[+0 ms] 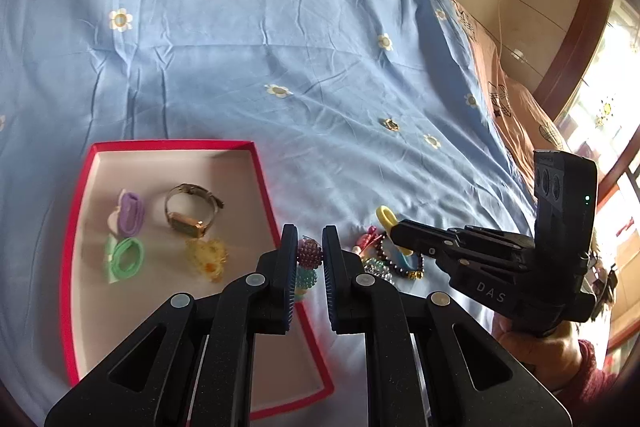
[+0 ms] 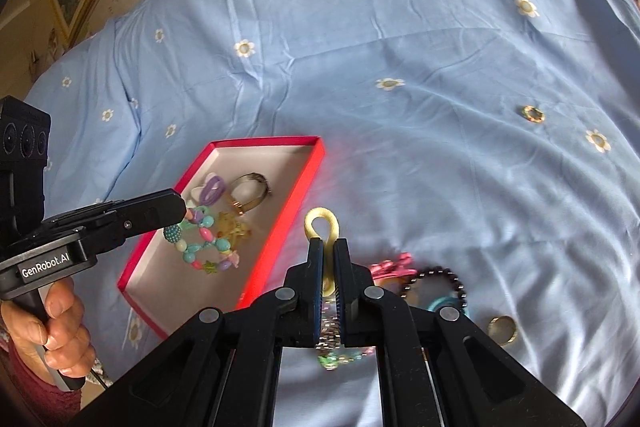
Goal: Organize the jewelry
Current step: 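Carry the beaded bracelet and yellow hair ring into the box, open both tools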
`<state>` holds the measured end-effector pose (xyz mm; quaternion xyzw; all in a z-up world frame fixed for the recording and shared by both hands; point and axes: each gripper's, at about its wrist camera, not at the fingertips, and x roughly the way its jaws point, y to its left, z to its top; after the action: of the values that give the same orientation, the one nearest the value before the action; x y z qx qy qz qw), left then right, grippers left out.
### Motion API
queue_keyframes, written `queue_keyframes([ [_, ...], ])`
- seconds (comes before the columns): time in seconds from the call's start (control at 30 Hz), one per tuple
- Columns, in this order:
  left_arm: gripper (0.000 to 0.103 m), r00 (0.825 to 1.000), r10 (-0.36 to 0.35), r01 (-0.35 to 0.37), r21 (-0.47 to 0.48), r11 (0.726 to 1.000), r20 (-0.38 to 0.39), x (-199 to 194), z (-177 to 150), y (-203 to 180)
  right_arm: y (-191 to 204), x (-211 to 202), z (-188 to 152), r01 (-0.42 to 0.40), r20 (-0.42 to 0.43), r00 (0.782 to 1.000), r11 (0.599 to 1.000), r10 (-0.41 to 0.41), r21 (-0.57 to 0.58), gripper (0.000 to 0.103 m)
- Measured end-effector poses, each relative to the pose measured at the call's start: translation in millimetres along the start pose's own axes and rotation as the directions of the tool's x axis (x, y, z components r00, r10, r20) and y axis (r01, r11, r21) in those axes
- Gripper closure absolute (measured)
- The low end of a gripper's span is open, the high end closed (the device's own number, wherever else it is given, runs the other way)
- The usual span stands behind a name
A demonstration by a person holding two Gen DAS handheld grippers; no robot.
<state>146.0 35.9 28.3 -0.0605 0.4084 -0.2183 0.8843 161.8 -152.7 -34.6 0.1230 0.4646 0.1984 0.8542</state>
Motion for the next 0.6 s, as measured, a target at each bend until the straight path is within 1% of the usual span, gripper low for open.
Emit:
queue_keyframes([
  [0.23,0.092,0.999,0.040,-0.040,-0.050,0.998,0.009,-17,-13,29,32,14,-3,-0.057,-0.031,0.998,0.998,0.056,-0.034,0.098],
  [0.37,0.092,0.998,0.059,-0.058,-0.077,0.995,0.005,-19,-19,44,51,26,-7,-0.091,-0.056,0.995,0.994,0.088,-0.054,0.098],
  [0.6,0.092,0.997,0.081,-0.082,-0.120,0.989,-0.008,-17,-29,69,80,45,-11,-0.123,-0.091,0.989,0.988,0.115,-0.092,0.098],
])
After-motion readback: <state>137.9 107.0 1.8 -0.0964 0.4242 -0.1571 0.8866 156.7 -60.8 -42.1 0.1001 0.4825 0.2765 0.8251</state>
